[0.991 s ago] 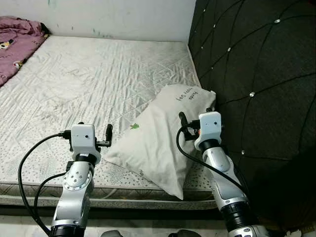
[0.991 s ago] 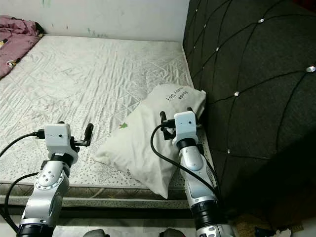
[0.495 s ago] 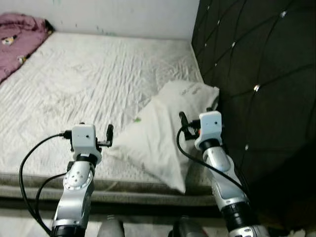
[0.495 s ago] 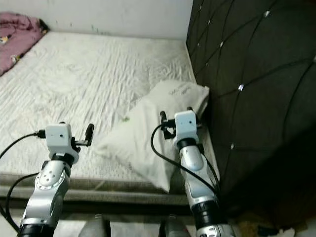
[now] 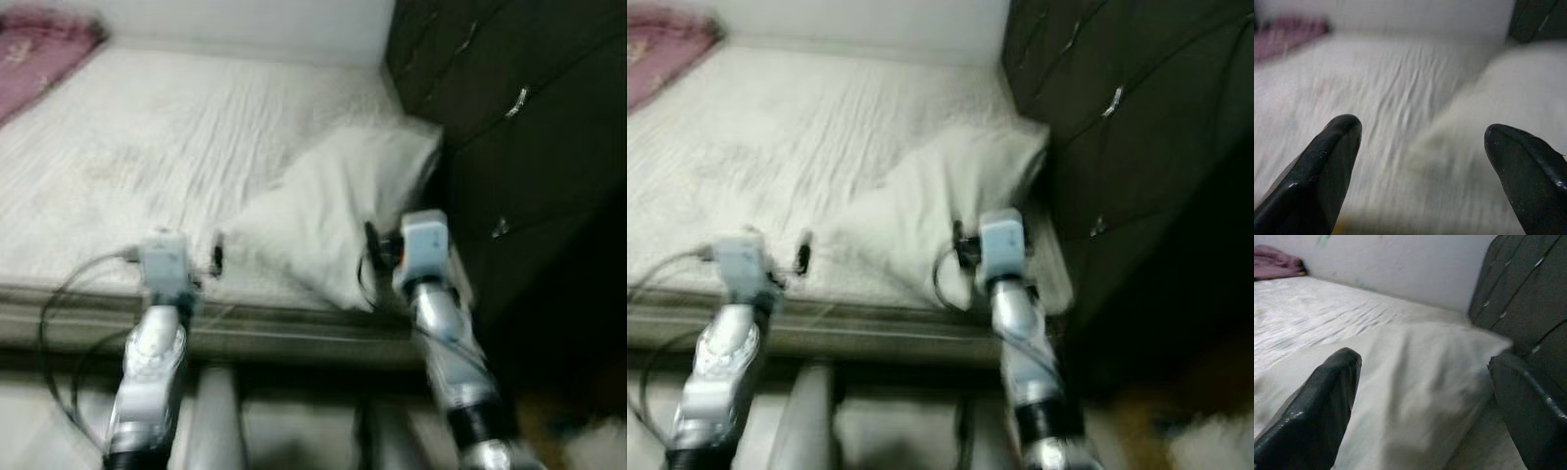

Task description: Clean up the room

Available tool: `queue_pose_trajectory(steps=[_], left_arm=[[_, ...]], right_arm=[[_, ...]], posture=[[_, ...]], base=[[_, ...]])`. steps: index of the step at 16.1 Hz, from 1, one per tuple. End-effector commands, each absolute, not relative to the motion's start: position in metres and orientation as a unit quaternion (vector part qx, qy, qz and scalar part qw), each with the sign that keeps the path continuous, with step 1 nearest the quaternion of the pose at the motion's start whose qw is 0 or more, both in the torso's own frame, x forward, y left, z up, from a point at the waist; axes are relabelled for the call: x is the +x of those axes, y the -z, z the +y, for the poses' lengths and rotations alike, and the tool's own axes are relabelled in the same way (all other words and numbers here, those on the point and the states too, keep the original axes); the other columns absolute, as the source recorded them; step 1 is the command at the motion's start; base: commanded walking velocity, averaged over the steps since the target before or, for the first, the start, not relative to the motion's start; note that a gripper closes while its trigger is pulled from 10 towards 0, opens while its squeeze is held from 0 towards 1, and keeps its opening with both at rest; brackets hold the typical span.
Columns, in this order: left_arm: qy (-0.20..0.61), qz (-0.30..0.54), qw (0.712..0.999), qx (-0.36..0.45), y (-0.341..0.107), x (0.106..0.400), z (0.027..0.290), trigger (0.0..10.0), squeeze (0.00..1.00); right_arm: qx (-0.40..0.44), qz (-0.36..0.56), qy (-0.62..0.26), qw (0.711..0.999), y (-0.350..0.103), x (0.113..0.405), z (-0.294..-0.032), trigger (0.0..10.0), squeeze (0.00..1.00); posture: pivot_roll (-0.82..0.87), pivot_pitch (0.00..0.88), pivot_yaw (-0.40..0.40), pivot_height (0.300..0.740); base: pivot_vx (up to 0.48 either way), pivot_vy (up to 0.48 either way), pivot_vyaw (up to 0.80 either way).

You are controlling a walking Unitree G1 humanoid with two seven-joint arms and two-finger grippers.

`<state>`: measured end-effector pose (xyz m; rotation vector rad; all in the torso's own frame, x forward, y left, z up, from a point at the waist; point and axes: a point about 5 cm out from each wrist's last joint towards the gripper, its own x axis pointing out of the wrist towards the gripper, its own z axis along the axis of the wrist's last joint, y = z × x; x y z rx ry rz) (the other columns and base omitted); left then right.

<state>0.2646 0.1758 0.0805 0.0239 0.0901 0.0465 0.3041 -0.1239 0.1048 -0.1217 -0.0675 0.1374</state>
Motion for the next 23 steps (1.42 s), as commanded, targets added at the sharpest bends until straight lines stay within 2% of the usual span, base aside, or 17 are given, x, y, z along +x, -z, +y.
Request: queue_pose_trajectory(steps=[1,4,10,14,23], left_arm=[[-0.025,0.033,0.999,0.011,-0.0883,0.2695,0.1771,10.0,0.00],[-0.026,0.032,0.999,0.013,-0.0887,0.2699,0.1774,10.0,0.00],[-0.026,0.033,0.999,0.010,-0.0887,0.2700,0.1774,10.0,0.00],[-0.026,0.034,0.999,0.008,-0.0885,0.2702,0.1772,10.0,0.00],[-0.022,0.032,0.999,0.004,-0.0883,0.2709,0.1766,10.0,0.00]], right_arm=[[-0.060,-0.035,-0.072,0.995,-0.1066,0.3047,-0.1218,10.0,0.00],[-0.061,-0.034,-0.076,0.995,-0.1070,0.3051,-0.1207,10.0,0.00],[-0.059,-0.035,-0.078,0.995,-0.1079,0.3050,-0.1203,10.0,0.00],[-0.059,-0.034,-0.078,0.995,-0.1077,0.3051,-0.1204,10.0,0.00],[-0.065,-0.032,-0.079,0.994,-0.1068,0.3058,-0.1203,10.0,0.00]], posture=[[0.11,0.000,-0.037,0.604],[0.11,0.000,-0.040,0.604],[0.10,0.000,-0.040,0.534],[0.10,0.000,-0.040,0.534],[0.10,0.000,-0.040,0.534]], base=[[0.000,0.000,0.00],[0.000,0.000,0.00],[0.000,0.000,0.00],[0.000,0.000,0.00],[0.388,0.000,0.00]])
